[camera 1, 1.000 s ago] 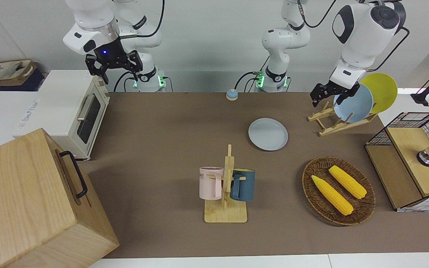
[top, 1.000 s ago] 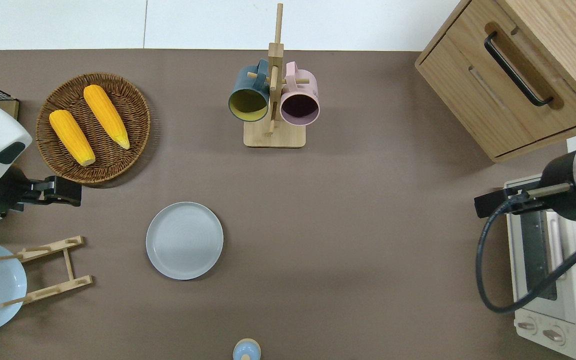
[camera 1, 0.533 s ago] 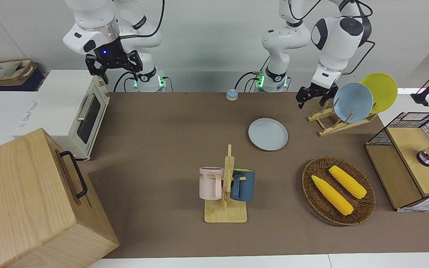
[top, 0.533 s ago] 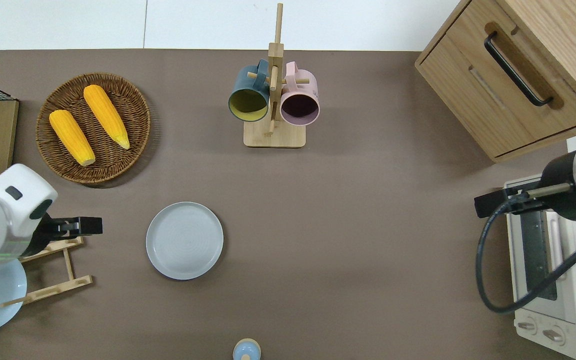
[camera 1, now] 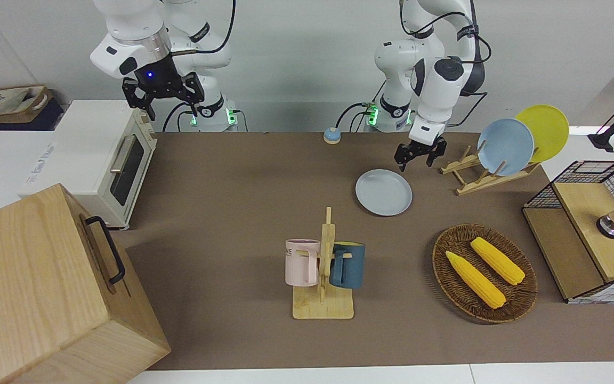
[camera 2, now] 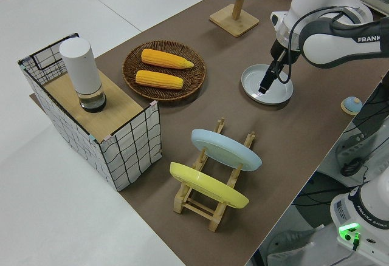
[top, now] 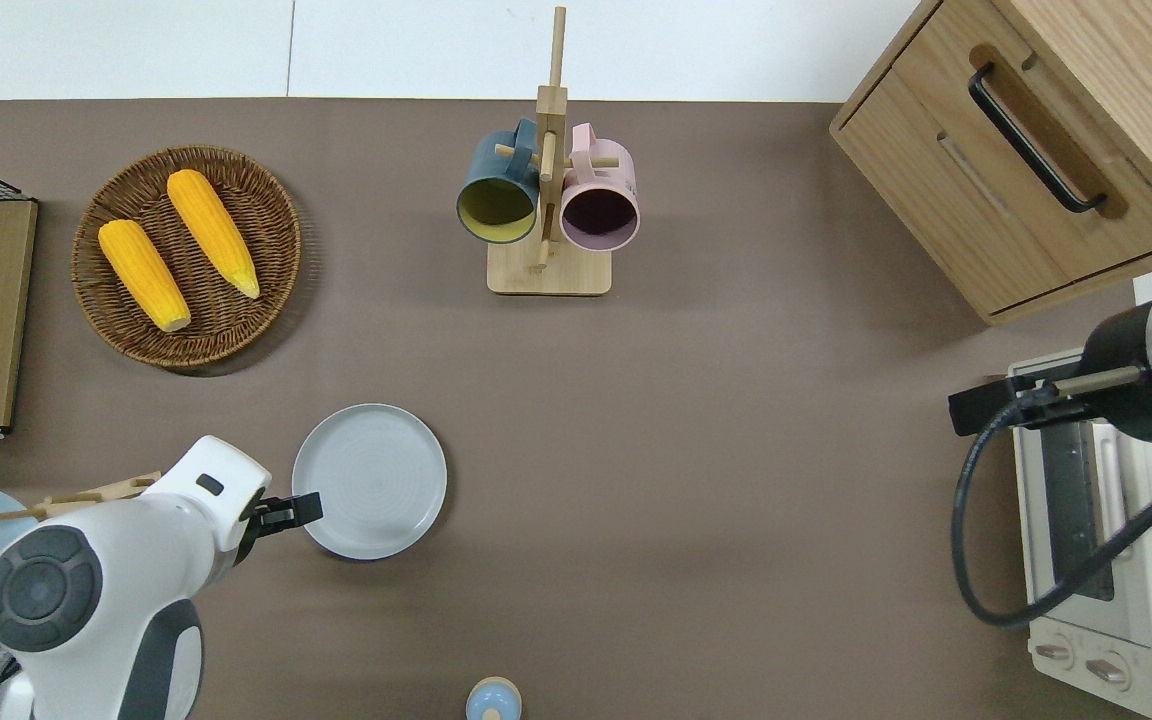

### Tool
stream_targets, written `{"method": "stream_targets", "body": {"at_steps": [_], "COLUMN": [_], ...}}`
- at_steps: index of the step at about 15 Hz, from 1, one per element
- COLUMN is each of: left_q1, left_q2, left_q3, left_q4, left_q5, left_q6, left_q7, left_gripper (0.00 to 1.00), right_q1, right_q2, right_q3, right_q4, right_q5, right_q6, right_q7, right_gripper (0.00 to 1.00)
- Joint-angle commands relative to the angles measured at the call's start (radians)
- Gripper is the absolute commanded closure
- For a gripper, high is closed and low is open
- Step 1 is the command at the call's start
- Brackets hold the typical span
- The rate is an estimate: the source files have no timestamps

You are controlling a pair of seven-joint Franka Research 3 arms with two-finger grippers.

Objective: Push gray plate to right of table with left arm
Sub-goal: 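Lower the left gripper beside the gray plate's edge nearest the robot, then push the gray plate with the left gripper toward the right arm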

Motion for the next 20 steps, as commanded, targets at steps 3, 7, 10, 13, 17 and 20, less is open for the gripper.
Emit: {"method": "stream_targets", "body": {"at_steps": [3, 7, 10, 13, 17, 20], "left_q1": [-0.008, -0.006, -0.006, -0.005, -0.003, -0.003], "left_q2": [0.100, 0.166, 0.191, 0.191, 0.191, 0.192], "left_q3": [-0.004, -0.004, -0.004, -0.004, -0.004, -0.004], "left_q4": [-0.042, -0.062, -0.072, -0.072, -0.070, -0.070], "left_q5": [-0.015, -0.012, -0.007, -0.006, -0.004, -0.004], "left_q6": [0.157, 0.244, 0.292, 0.286, 0.286, 0.287], "left_q7": [-0.020, -0.030, -0.043, -0.074, -0.076, -0.076], "left_gripper": [0.00, 0.01, 0.42, 0.81, 0.98, 0.98], "right_q1": [-0.020, -0.020, -0.020, -0.020, -0.020, -0.020], "right_q2": [-0.003, -0.003, -0.003, -0.003, -0.003, -0.003], "right_q3": [0.017, 0.015, 0.017, 0.017, 0.017, 0.017], "right_q4": [0.009, 0.009, 0.009, 0.009, 0.009, 0.009], "right_q5": [0.004, 0.006, 0.006, 0.004, 0.004, 0.006], "right_q6": [-0.016, -0.016, -0.016, -0.016, -0.016, -0.016], "right_q7": [0.013, 0.013, 0.013, 0.013, 0.013, 0.013], "right_gripper": [0.017, 0.017, 0.017, 0.017, 0.017, 0.017]}}
